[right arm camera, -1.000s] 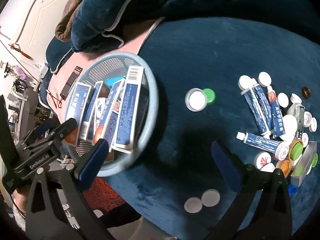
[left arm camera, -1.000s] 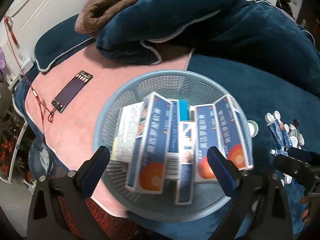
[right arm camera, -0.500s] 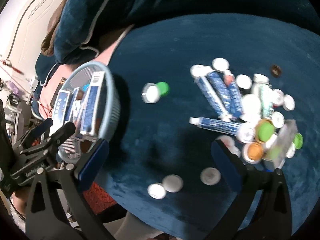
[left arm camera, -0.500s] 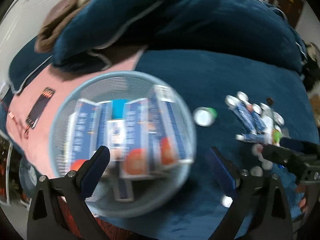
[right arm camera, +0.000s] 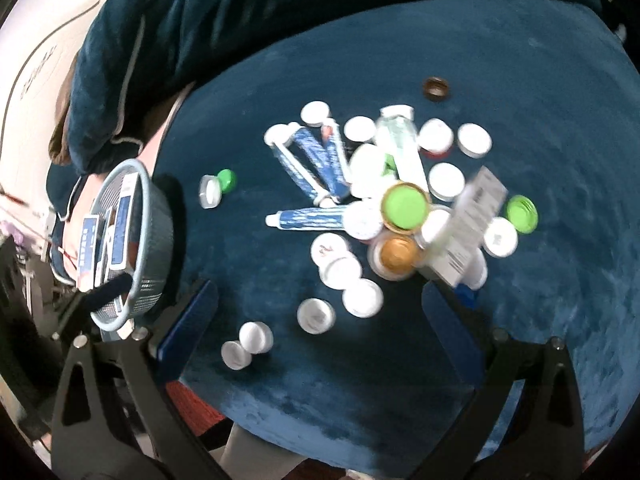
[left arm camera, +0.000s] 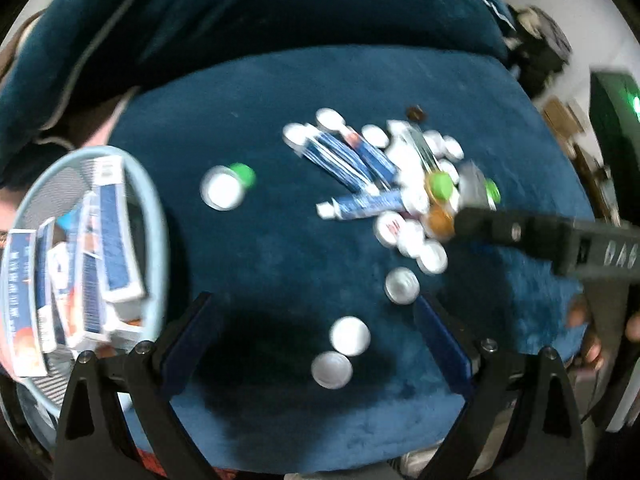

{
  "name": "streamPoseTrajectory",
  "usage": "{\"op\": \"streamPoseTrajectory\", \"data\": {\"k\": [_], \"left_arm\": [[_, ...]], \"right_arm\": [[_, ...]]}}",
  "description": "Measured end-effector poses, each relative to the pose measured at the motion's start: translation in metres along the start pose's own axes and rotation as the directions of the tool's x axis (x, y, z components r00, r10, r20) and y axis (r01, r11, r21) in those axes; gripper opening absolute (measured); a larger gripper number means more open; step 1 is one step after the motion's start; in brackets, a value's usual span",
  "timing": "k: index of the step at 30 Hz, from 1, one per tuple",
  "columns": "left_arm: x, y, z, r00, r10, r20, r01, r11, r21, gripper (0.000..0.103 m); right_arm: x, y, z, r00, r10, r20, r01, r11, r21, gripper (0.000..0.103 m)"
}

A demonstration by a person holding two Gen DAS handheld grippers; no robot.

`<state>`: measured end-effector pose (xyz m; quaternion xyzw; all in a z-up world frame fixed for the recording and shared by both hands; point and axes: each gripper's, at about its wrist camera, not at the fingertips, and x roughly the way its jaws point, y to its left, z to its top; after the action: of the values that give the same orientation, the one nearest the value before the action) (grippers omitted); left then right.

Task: Organize objects
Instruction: 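Move both tools back over the medicine pile, then grasp a white bottle cap with the left tool while the right grasps another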

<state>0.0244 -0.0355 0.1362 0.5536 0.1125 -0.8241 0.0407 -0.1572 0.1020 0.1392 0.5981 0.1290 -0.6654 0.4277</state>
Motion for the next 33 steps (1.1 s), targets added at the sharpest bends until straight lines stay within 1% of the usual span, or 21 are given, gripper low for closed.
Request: {"op": "streamPoseTrajectory", "data": {"k": [2, 3, 4, 5, 8, 10, 12, 13, 14, 16, 17, 19, 20, 22, 25, 27, 28, 29, 30, 31, 33], "left_arm": [[0.009, -0.006, -0.01, 1.0, -0.006, -0.021, 0.007, 1.0, 0.031, 0.096], [0.015, -0.008, -0.017, 0.999, -0.009, -0.034, 0.011, 0.999, 0.047, 0.094], [0.02, -0.01, -0.025, 0.999, -0.011, -0.047, 0.014, 0.998, 0.063, 0.088], [0.027, -0.011, -0.034, 0.998, -0.007, -0.066, 0.012, 0.997, 0.078, 0.087], [0.038, -0.009, -0.053, 0.996, -0.006, -0.091, 0.014, 0.996, 0.091, 0.084], [0.043, -0.004, -0.059, 0.995, -0.009, -0.097, 0.017, 0.996, 0.086, 0.082], [0.05, -0.001, -0.063, 0.994, -0.021, -0.11, 0.03, 0.997, 0.078, 0.076], [0.052, 0.001, -0.064, 0.993, -0.038, -0.111, 0.047, 0.996, 0.074, 0.065], [0.054, 0.002, -0.064, 0.993, -0.056, -0.106, 0.065, 0.995, 0.076, 0.049], [0.055, 0.003, -0.065, 0.994, -0.054, -0.091, 0.062, 0.994, 0.086, 0.036], [0.054, 0.006, -0.065, 0.995, -0.06, -0.082, 0.066, 0.995, 0.081, 0.033], [0.052, 0.013, -0.064, 0.996, -0.066, -0.067, 0.07, 0.996, 0.055, 0.031], [0.05, 0.018, -0.064, 0.997, -0.055, -0.055, 0.058, 0.998, 0.039, 0.031], [0.048, 0.026, -0.063, 0.998, -0.039, -0.049, 0.04, 0.999, 0.019, 0.031], [0.047, 0.035, -0.066, 0.998, -0.041, -0.049, 0.041, 0.999, 0.0, 0.031], [0.046, 0.038, -0.068, 0.998, -0.036, -0.05, 0.036, 0.999, -0.001, 0.031], [0.045, 0.041, -0.068, 0.998, -0.032, -0.048, 0.032, 0.999, -0.004, 0.031], [0.044, 0.044, -0.069, 0.999, -0.028, -0.045, 0.028, 1.0, -0.009, 0.031], [0.043, 0.045, -0.071, 0.999, -0.026, -0.042, 0.026, 1.0, -0.013, 0.031], [0.042, 0.047, -0.069, 0.999, -0.026, -0.039, 0.025, 1.0, -0.019, 0.031], [0.041, 0.052, -0.07, 0.999, -0.032, -0.039, 0.031, 0.999, -0.029, 0.031]], "right_arm": [[0.0, -0.002, -0.004, 1.0, 0.003, -0.003, -0.003, 1.0, 0.0, 0.103], [0.0, -0.003, -0.007, 1.0, 0.004, -0.005, -0.004, 1.0, -0.003, 0.103], [0.0, -0.003, -0.009, 1.0, 0.005, -0.006, -0.005, 1.0, -0.006, 0.103], [0.001, -0.003, -0.011, 1.0, 0.006, -0.009, -0.006, 1.0, -0.007, 0.103], [0.003, -0.005, -0.017, 1.0, 0.006, -0.015, -0.006, 1.0, -0.007, 0.103], [0.004, -0.003, -0.018, 1.0, 0.005, -0.019, -0.005, 1.0, -0.014, 0.103], [0.005, 0.0, -0.018, 1.0, 0.004, -0.02, -0.005, 1.0, -0.025, 0.103], [0.006, 0.003, -0.019, 1.0, 0.004, -0.02, -0.005, 1.0, -0.031, 0.103], [0.008, 0.005, -0.019, 1.0, 0.005, -0.023, -0.006, 0.999, -0.038, 0.103], [0.014, 0.011, -0.02, 0.999, 0.003, -0.036, -0.005, 0.998, -0.056, 0.103], [0.019, 0.014, -0.021, 0.999, -0.001, -0.05, -0.003, 0.998, -0.067, 0.103], [0.026, 0.019, -0.024, 0.997, -0.004, -0.072, -0.002, 0.996, -0.084, 0.103], [0.032, 0.023, -0.026, 0.996, 0.0, -0.09, -0.009, 0.995, -0.097, 0.103], [0.038, 0.029, -0.031, 0.993, 0.022, -0.113, -0.035, 0.993, -0.113, 0.103], [0.047, 0.041, -0.037, 0.988, 0.06, -0.14, -0.08, 0.986, -0.146, 0.102], [0.053, 0.05, -0.039, 0.985, 0.066, -0.158, -0.094, 0.98, -0.176, 0.1], [0.056, 0.054, -0.04, 0.984, 0.062, -0.166, -0.094, 0.977, -0.191, 0.097], [0.06, 0.058, -0.041, 0.982, 0.057, -0.178, -0.094, 0.974, -0.207, 0.089], [0.065, 0.063, -0.042, 0.979, 0.052, -0.195, -0.096, 0.971, -0.22, 0.084], [0.069, 0.065, -0.043, 0.977, 0.048, -0.207, -0.096, 0.969, -0.228, 0.083], [0.079, 0.071, -0.047, 0.972, 0.03, -0.234, -0.09, 0.964, -0.248, 0.077]]}}
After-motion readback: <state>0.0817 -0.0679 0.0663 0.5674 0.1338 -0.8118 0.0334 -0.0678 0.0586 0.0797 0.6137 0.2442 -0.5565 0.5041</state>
